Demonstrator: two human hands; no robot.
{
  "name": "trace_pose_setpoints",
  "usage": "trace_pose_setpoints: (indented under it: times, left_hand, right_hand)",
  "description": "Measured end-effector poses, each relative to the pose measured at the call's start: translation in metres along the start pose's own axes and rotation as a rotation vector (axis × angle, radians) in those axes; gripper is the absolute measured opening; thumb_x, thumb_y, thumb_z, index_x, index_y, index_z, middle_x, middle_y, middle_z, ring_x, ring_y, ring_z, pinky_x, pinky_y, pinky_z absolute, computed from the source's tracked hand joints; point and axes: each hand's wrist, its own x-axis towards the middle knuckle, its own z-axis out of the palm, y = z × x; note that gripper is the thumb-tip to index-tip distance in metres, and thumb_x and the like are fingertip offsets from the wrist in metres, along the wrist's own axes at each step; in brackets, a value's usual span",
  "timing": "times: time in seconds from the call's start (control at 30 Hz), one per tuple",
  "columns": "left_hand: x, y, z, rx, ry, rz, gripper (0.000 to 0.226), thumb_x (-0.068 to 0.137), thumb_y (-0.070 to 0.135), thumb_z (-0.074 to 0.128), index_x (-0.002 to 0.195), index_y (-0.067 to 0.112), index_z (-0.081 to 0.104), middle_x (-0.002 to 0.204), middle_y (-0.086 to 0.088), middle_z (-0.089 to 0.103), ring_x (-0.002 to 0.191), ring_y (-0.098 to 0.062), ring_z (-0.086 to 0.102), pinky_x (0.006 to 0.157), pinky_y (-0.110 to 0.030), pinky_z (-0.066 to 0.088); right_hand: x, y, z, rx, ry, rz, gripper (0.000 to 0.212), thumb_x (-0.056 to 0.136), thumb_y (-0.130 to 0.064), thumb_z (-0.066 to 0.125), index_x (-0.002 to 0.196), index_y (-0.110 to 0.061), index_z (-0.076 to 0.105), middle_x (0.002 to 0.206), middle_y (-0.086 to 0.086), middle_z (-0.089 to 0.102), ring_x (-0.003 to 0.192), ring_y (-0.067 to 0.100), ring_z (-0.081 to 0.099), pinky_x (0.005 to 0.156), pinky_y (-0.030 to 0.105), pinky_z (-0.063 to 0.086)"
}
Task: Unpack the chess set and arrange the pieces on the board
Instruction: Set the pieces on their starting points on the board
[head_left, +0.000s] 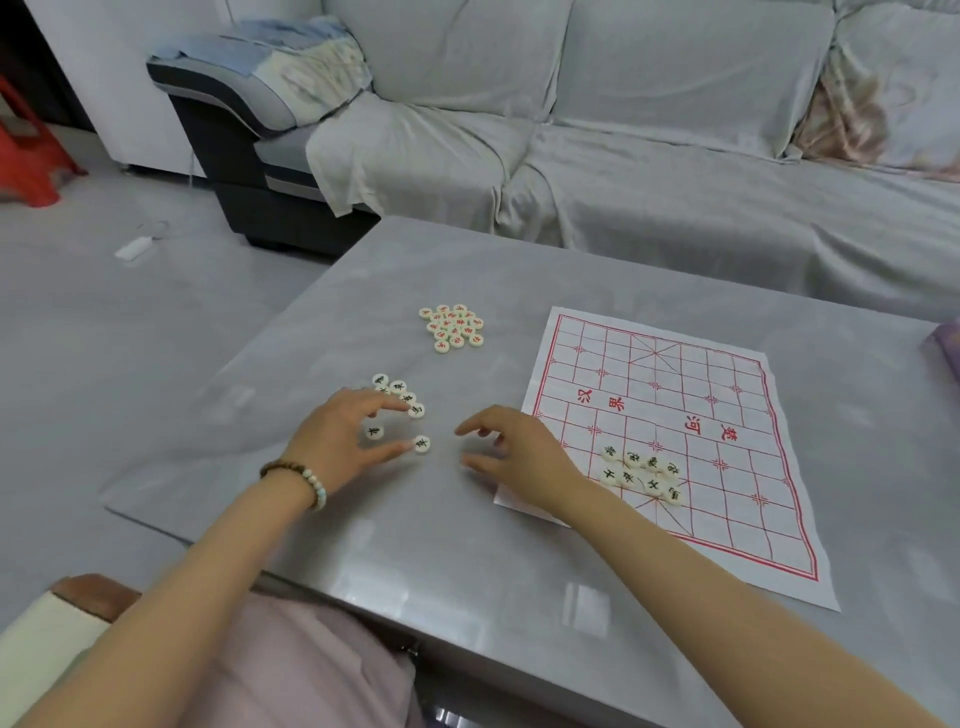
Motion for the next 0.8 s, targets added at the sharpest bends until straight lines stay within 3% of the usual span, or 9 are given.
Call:
trace_pose_setpoints:
  times: [0.13, 0.3, 0.47, 0.7, 0.8]
  left_hand:
    - [-0.016, -0.034, -0.010, 0.023, -0.052, -0.044, 0.049, 0.070, 0.042, 0.075, 0.115, 0.032, 0.058, 0.106, 0.018, 0.051, 0.089, -0.007, 0.049, 0.083, -0.023, 0.041]
    - [-0.009, -0.042, 0.002, -0.098, 0.050, -0.016, 0.036, 0.074, 0.028, 0.075, 0.108, 0.022, 0.066, 0.093, 0.012, 0.059, 0.075, 0.005, 0.050, 0.071, -0.006, 0.037]
    - [0.007, -0.038, 0.010, -0.161, 0.070, -0.011, 0.031, 0.075, 0.025, 0.075, 0.104, 0.019, 0.069, 0.088, 0.005, 0.063, 0.074, 0.011, 0.049, 0.066, -0.005, 0.036]
    - [0.006, -0.034, 0.011, -0.246, 0.127, -0.118, 0.030, 0.072, 0.022, 0.077, 0.101, 0.023, 0.070, 0.079, 0.020, 0.058, 0.070, 0.005, 0.054, 0.066, -0.002, 0.037]
    - [0.008, -0.031, 0.010, -0.222, 0.117, -0.145, 0.032, 0.074, 0.024, 0.076, 0.106, 0.025, 0.068, 0.083, 0.012, 0.062, 0.067, 0.002, 0.051, 0.064, -0.003, 0.037]
  right_hand:
    - [0.028, -0.020, 0.033, -0.007, -0.019, -0.001, 0.033, 0.079, -0.027, 0.070, 0.109, -0.021, 0.058, 0.110, -0.004, 0.057, 0.089, 0.006, 0.045, 0.079, 0.021, 0.037]
    - [0.049, -0.020, 0.044, 0.003, 0.061, 0.083, 0.021, 0.082, -0.021, 0.066, 0.099, -0.017, 0.055, 0.098, -0.003, 0.059, 0.082, 0.009, 0.045, 0.071, 0.021, 0.033]
    - [0.065, -0.018, 0.044, -0.022, 0.111, 0.142, 0.032, 0.082, -0.026, 0.067, 0.112, -0.018, 0.060, 0.097, -0.001, 0.057, 0.086, 0.011, 0.049, 0.076, 0.022, 0.038]
    - [0.071, -0.019, 0.050, -0.087, 0.122, 0.127, 0.021, 0.083, -0.034, 0.065, 0.099, -0.020, 0.066, 0.096, -0.001, 0.056, 0.090, 0.012, 0.052, 0.075, 0.025, 0.042]
    - [0.069, -0.017, 0.047, -0.117, 0.104, 0.109, 0.017, 0.084, -0.032, 0.064, 0.096, -0.020, 0.066, 0.095, -0.002, 0.057, 0.090, 0.013, 0.054, 0.074, 0.026, 0.042]
